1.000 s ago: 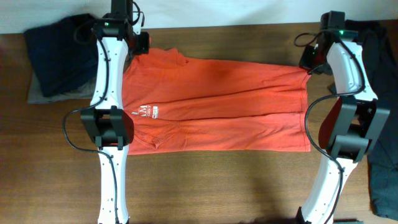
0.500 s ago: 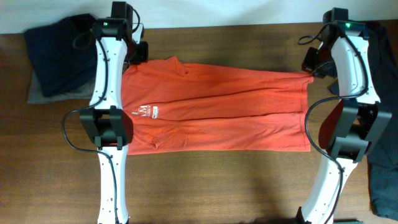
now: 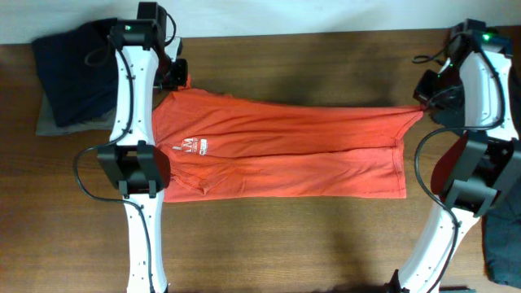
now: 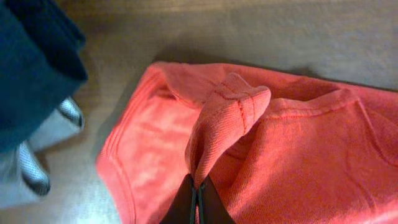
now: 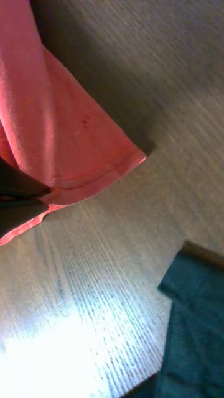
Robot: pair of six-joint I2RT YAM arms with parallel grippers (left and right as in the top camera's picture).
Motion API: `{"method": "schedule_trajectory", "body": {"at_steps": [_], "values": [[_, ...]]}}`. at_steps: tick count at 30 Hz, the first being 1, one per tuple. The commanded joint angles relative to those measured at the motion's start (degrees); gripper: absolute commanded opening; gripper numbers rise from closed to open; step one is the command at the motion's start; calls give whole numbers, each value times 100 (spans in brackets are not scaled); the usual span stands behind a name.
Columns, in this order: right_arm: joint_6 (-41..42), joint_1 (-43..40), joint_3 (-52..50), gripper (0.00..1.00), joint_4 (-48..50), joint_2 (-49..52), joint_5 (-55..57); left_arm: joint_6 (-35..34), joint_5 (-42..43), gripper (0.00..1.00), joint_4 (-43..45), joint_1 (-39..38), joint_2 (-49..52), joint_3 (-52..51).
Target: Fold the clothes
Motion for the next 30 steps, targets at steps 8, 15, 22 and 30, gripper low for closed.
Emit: {"method": "schedule_trajectory", "body": {"at_steps": [8, 15, 22, 30], "values": [[50, -7, 114, 4, -79, -92, -149, -17, -39, 0, -393, 177, -262, 98], [-52, -7, 114, 4, -219, -92, -363, -11, 278, 0, -579, 254, -330, 98], [-295, -7, 114, 4, -590, -92, -573, 13, 518, 0, -581, 249, -588, 98], [-295, -7, 114, 4, -879, -92, -560, 7, 588, 0, -581, 96, -730, -68]]}}
